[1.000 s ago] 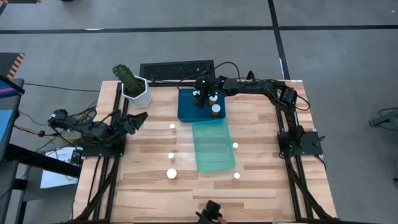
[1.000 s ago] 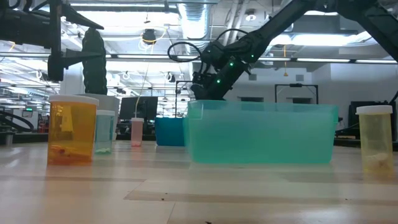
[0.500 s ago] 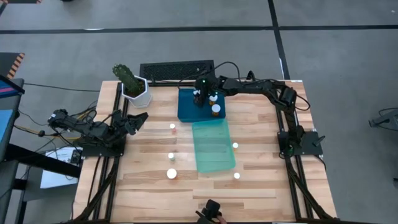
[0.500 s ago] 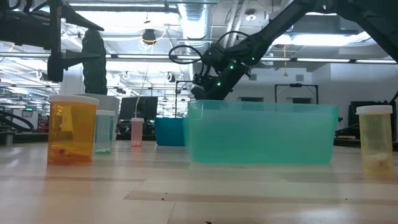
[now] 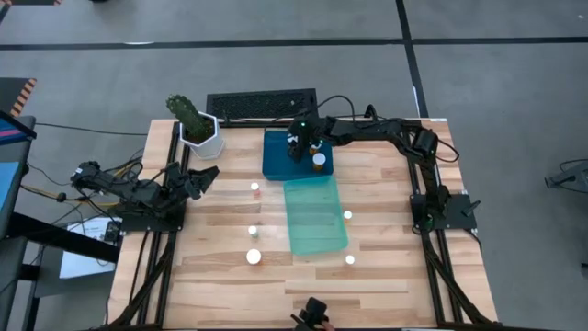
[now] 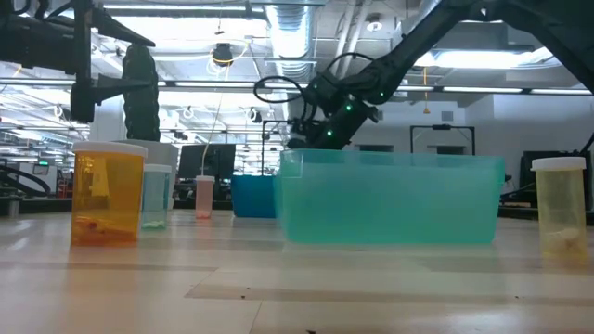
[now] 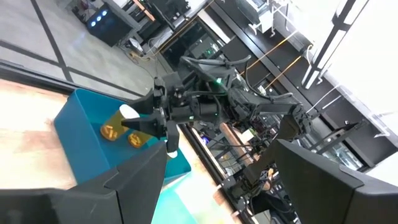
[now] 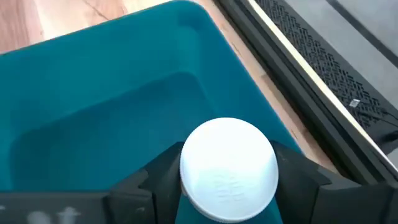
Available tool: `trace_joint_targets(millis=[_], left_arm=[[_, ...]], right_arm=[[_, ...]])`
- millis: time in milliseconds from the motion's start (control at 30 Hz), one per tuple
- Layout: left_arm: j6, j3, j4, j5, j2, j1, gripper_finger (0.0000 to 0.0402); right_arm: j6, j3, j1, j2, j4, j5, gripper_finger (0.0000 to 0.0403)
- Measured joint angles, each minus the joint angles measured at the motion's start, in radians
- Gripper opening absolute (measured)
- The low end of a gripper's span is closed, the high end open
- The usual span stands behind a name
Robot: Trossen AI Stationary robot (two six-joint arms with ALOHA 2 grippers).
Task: Pick and place medicine bottles into bin by pill shape (circle, oval)
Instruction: Put the large orange pill bottle into the blue bin
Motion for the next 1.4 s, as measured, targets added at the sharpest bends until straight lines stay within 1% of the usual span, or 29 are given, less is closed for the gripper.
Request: trace_joint_targets(millis=[367,633,867,1067,1233,1400], left_arm=[[-0.008,0.0,0.0,-0.005,0.0,0.0,0.0289],[-0.008,0.0,0.0,-0.005,0.0,0.0,0.0289],[-0.008,0.0,0.0,-0.004,0.0,0.0,0.0289],[-0.008,0.0,0.0,-0.004,0.0,0.0,0.0289],[-0.008,0.0,0.0,-0.004,0.0,0.0,0.0289],[-0.006,0.0,0.001,-0.004,0.0,0.0,0.0289]], right_arm=[[-0.044,0.0,0.005,0.0,-0.006,0.001,0.0223],[-0.073,0.0,0.005,0.0,-0.021,0.002,0.0253],[-0.083,0.002,0.004,0.0,-0.022,0.002,0.0261],[-0.116,0.076,0.004,-0.001,-0.107,0.0,0.0261],[-0.155,0.169,0.004,-0.001,-0.223,-0.008,0.0261],[-0.18,0.273,0.006,-0.023,-0.42,-0.107,0.0261]])
